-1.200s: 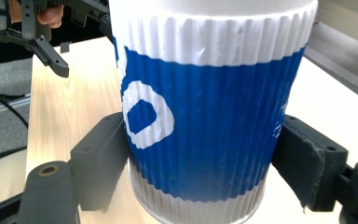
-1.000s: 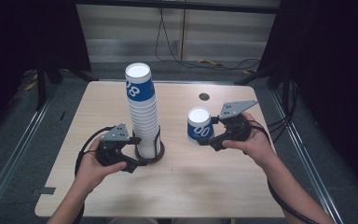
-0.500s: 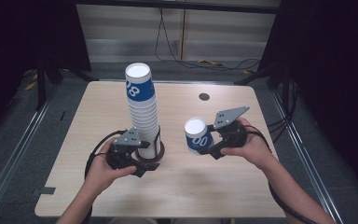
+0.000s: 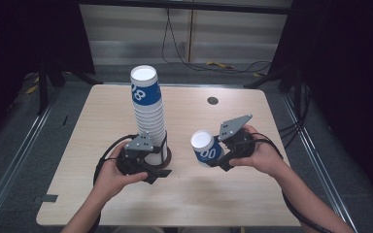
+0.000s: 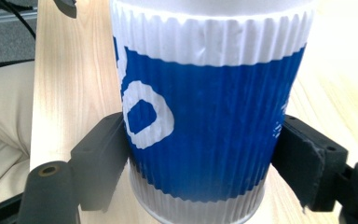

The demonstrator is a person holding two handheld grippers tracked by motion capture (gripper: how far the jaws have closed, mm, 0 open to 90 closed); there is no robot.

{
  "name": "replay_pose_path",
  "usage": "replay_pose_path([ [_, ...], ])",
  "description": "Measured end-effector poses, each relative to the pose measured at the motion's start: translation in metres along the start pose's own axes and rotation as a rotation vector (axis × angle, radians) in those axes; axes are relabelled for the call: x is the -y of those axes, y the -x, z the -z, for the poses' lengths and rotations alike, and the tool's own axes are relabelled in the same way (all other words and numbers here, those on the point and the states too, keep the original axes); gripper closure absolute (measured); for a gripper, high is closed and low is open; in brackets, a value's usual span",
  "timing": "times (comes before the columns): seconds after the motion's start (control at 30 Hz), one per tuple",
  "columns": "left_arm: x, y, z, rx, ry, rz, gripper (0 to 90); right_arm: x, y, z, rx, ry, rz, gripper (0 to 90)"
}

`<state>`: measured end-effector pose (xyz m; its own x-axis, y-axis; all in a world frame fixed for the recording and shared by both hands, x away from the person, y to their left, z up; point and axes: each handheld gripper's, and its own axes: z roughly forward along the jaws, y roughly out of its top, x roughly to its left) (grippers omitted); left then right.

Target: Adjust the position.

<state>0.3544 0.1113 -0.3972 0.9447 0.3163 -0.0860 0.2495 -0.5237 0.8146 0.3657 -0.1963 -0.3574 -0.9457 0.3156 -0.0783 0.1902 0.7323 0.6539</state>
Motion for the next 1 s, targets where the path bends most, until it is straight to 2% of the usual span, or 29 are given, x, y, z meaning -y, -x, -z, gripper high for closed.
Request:
replay_pose_path([
  [0.17,-0.001,0.001,-0.004,0.001,-0.006,0.000,17.7,0.002,-0.002,-0.004,-0.008,-0.020,-0.002,21.8],
  [0.47,-0.002,0.001,-0.008,0.007,0.000,-0.004,17.4,0.004,-0.006,-0.011,-0.026,-0.091,0.026,21.8],
  [0.73,-0.004,0.004,-0.013,0.019,-0.015,-0.009,17.1,0.003,-0.010,-0.017,-0.047,-0.137,0.056,21.8],
  [1.0,-0.009,0.007,-0.019,0.034,-0.017,-0.025,16.8,0.003,-0.014,-0.021,-0.067,-0.171,0.066,21.9],
])
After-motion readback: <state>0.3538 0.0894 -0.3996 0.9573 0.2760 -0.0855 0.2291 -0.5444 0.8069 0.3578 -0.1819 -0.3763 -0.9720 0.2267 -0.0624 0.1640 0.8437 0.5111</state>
